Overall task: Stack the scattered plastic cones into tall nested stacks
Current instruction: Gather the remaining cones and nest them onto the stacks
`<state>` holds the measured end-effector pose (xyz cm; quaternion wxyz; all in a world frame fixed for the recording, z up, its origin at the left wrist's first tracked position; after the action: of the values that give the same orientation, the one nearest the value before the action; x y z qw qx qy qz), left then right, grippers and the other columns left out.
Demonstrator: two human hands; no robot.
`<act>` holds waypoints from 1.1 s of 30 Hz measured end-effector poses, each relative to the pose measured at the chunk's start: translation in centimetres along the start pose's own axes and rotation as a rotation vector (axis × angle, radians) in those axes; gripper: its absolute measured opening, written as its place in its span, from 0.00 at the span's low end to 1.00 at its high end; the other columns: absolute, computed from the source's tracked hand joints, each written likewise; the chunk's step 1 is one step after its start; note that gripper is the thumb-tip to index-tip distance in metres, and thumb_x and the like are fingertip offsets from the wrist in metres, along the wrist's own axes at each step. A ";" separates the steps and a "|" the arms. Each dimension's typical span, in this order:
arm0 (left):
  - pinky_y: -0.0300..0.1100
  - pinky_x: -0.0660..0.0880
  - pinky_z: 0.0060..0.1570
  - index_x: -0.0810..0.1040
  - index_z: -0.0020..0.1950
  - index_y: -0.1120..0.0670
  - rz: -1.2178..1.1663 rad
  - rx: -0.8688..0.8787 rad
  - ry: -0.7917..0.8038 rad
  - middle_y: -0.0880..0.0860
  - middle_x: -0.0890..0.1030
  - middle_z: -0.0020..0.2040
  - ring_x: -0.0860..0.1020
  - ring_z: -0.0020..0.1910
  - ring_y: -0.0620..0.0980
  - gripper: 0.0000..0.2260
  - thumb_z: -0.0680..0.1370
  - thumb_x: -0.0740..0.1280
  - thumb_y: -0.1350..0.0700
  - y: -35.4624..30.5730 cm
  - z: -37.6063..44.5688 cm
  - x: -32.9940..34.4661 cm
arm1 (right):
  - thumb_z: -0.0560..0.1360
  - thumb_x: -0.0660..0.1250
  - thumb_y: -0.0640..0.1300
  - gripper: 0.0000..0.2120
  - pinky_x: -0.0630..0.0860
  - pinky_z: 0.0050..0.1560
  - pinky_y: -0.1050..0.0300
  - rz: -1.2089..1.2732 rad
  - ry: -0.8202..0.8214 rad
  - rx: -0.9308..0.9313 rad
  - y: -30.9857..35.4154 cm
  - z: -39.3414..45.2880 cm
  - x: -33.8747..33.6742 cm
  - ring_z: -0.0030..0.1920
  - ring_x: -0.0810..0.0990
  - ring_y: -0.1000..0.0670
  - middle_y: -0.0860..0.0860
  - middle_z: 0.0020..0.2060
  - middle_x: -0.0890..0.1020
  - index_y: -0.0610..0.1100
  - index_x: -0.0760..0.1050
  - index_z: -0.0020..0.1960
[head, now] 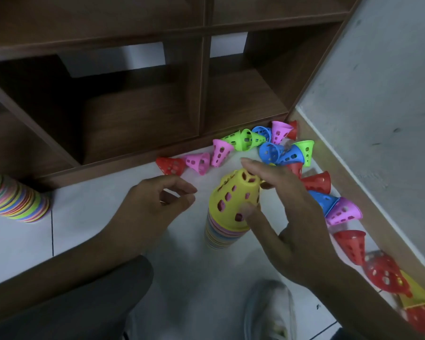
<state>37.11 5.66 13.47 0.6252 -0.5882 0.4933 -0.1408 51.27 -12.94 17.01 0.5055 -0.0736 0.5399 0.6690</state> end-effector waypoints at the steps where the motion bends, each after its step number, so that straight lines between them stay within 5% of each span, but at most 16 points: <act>1: 0.37 0.76 0.43 0.84 0.49 0.43 0.022 0.001 -0.004 0.39 0.84 0.44 0.83 0.43 0.43 0.04 0.76 0.72 0.51 0.1 0.2 -0.1 | 0.79 0.61 0.56 0.22 0.74 0.60 0.60 0.038 0.009 0.005 -0.2 0.0 0.0 0.63 0.75 0.56 0.55 0.63 0.77 0.53 0.66 0.72; 3: 0.33 0.74 0.41 0.84 0.49 0.43 0.049 0.010 -0.009 0.39 0.83 0.45 0.83 0.43 0.42 0.04 0.76 0.72 0.51 0.4 0.8 -0.2 | 0.80 0.58 0.60 0.24 0.75 0.58 0.56 0.117 -0.001 0.037 -0.7 0.2 -0.2 0.62 0.77 0.53 0.55 0.61 0.79 0.50 0.67 0.72; 9: 0.28 0.73 0.40 0.83 0.50 0.46 0.171 0.119 -0.047 0.41 0.83 0.47 0.80 0.44 0.39 0.05 0.76 0.72 0.55 1.4 3.7 -0.1 | 0.82 0.57 0.57 0.20 0.76 0.53 0.65 0.147 -0.107 0.243 -4.7 1.4 -0.5 0.58 0.79 0.57 0.60 0.56 0.79 0.47 0.73 0.67; 13: 0.35 0.77 0.49 0.81 0.58 0.48 0.388 0.210 -0.053 0.46 0.82 0.54 0.78 0.51 0.42 0.11 0.76 0.73 0.53 4.3 6.3 -0.2 | 0.80 0.61 0.55 0.19 0.78 0.56 0.54 0.029 -0.036 0.374 -9.0 1.3 0.3 0.59 0.77 0.58 0.58 0.57 0.78 0.48 0.74 0.66; 17: 0.40 0.72 0.56 0.77 0.64 0.52 0.509 0.195 -0.074 0.51 0.79 0.60 0.76 0.57 0.49 0.19 0.75 0.74 0.51 6.9 8.9 -0.7 | 0.78 0.65 0.52 0.19 0.67 0.61 0.58 -0.179 0.072 0.437 -12.1 1.3 1.7 0.65 0.72 0.52 0.53 0.63 0.77 0.49 0.72 0.68; 24: 0.50 0.68 0.69 0.69 0.74 0.53 0.688 0.206 0.057 0.54 0.72 0.71 0.71 0.69 0.54 0.33 0.72 0.75 0.47 10.0 13.0 -1.6 | 0.74 0.69 0.60 0.32 0.62 0.70 0.36 -0.432 0.176 0.597 -17.6 0.8 3.5 0.73 0.62 0.41 0.46 0.72 0.69 0.49 0.67 0.73; 28: 0.54 0.66 0.72 0.65 0.77 0.49 0.761 0.239 0.171 0.52 0.69 0.75 0.67 0.73 0.53 0.37 0.72 0.75 0.44 11.2 14.9 -1.6 | 0.72 0.68 0.64 0.38 0.64 0.69 0.33 -0.381 0.232 0.686 -20.1 0.5 4.1 0.74 0.60 0.39 0.46 0.74 0.65 0.50 0.62 0.76; 33: 0.45 0.64 0.69 0.66 0.76 0.52 0.803 0.278 0.253 0.54 0.72 0.72 0.70 0.71 0.54 0.37 0.71 0.75 0.45 12.3 16.8 -1.0 | 0.72 0.65 0.67 0.39 0.66 0.69 0.35 -0.339 0.264 0.665 -22.0 1.2 5.1 0.75 0.59 0.40 0.47 0.76 0.62 0.51 0.59 0.77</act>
<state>44.85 19.73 0.16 0.6384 -0.2383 0.7316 -0.0228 66.01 -11.06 -0.08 0.5311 -0.0792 0.7679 0.3494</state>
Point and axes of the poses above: each hand's wrist, its own z-axis towards the middle knuckle, its own x-axis out of the palm, y = z × x, the point moved 1 cm from there along z, towards the middle knuckle
